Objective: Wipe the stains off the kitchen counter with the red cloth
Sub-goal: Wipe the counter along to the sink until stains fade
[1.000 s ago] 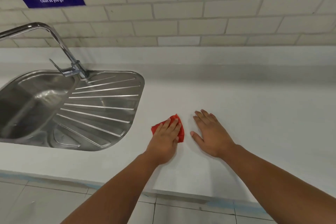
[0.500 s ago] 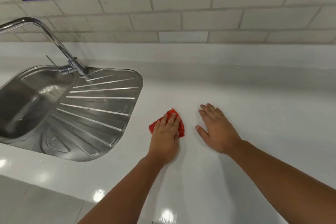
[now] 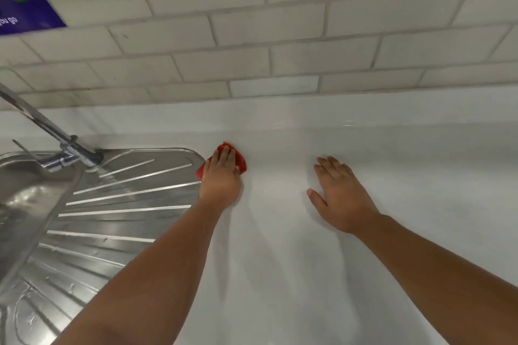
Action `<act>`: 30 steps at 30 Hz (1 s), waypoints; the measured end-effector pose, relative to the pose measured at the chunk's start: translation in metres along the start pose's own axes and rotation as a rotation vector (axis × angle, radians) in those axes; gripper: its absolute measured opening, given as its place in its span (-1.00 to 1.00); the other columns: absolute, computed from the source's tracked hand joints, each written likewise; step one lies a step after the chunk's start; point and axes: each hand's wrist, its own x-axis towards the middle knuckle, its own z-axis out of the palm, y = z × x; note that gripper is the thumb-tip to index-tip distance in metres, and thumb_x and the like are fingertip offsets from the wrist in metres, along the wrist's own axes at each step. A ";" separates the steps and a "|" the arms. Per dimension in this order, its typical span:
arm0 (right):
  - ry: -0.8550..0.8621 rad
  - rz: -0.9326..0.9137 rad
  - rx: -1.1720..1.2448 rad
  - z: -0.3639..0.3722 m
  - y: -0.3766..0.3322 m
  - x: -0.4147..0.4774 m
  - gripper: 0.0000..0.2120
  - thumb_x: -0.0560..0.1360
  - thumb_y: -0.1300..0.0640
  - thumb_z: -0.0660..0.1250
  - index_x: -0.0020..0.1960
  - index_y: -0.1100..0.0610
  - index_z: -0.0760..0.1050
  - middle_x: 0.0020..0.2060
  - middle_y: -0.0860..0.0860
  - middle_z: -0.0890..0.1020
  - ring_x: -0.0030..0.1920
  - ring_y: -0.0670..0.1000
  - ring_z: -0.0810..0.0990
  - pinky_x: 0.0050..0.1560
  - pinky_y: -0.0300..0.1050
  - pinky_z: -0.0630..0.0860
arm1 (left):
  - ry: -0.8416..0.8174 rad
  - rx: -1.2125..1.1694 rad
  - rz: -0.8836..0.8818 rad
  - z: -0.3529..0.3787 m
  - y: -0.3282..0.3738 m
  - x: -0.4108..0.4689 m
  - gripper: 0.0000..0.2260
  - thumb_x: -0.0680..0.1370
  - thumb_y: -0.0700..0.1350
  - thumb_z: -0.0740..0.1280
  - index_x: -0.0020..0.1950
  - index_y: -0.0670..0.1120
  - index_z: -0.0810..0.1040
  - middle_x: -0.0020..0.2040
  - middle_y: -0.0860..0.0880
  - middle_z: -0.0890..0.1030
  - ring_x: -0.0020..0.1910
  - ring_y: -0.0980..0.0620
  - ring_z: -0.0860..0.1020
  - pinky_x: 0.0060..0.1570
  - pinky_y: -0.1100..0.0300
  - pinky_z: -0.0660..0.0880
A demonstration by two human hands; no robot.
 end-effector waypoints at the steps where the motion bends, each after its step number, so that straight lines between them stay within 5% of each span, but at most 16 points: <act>1: -0.001 0.006 -0.002 -0.001 0.003 0.002 -0.23 0.51 -0.26 -0.24 0.56 0.17 0.10 0.56 0.07 0.11 0.56 0.06 -0.01 0.55 0.00 -0.09 | 0.003 -0.001 -0.027 -0.001 -0.003 0.012 -0.51 0.66 -0.09 0.10 0.58 -0.15 0.14 0.60 -0.08 0.11 0.58 -0.10 0.04 0.51 0.00 -0.01; 5: 0.010 0.044 -0.009 -0.004 0.026 0.004 -0.24 0.52 -0.26 -0.22 0.55 0.18 0.12 0.56 0.08 0.13 0.56 0.06 0.00 0.55 0.00 -0.09 | -0.035 0.008 -0.058 0.001 0.014 0.054 -0.52 0.68 -0.10 0.04 0.60 -0.15 0.06 0.62 -0.06 0.04 0.59 -0.10 -0.03 0.52 0.00 -0.06; 23: -0.017 0.172 -0.032 -0.040 0.164 -0.114 -0.24 0.53 -0.29 -0.16 0.56 0.18 0.11 0.56 0.06 0.15 0.56 0.03 -0.01 0.54 -0.05 -0.11 | -0.186 -0.034 0.486 0.052 0.280 0.074 -0.53 0.69 -0.09 0.01 0.61 -0.04 0.03 0.62 0.05 0.01 0.59 0.02 -0.08 0.53 0.05 -0.12; 30: -0.015 0.151 -0.017 -0.061 0.219 -0.174 -0.24 0.52 -0.28 -0.15 0.56 0.17 0.12 0.55 0.05 0.16 0.56 0.03 0.00 0.55 -0.02 -0.08 | -0.204 -0.064 0.541 0.060 0.332 0.019 -0.54 0.69 -0.10 0.04 0.60 -0.01 0.09 0.61 0.06 0.07 0.59 0.04 -0.04 0.53 0.07 -0.12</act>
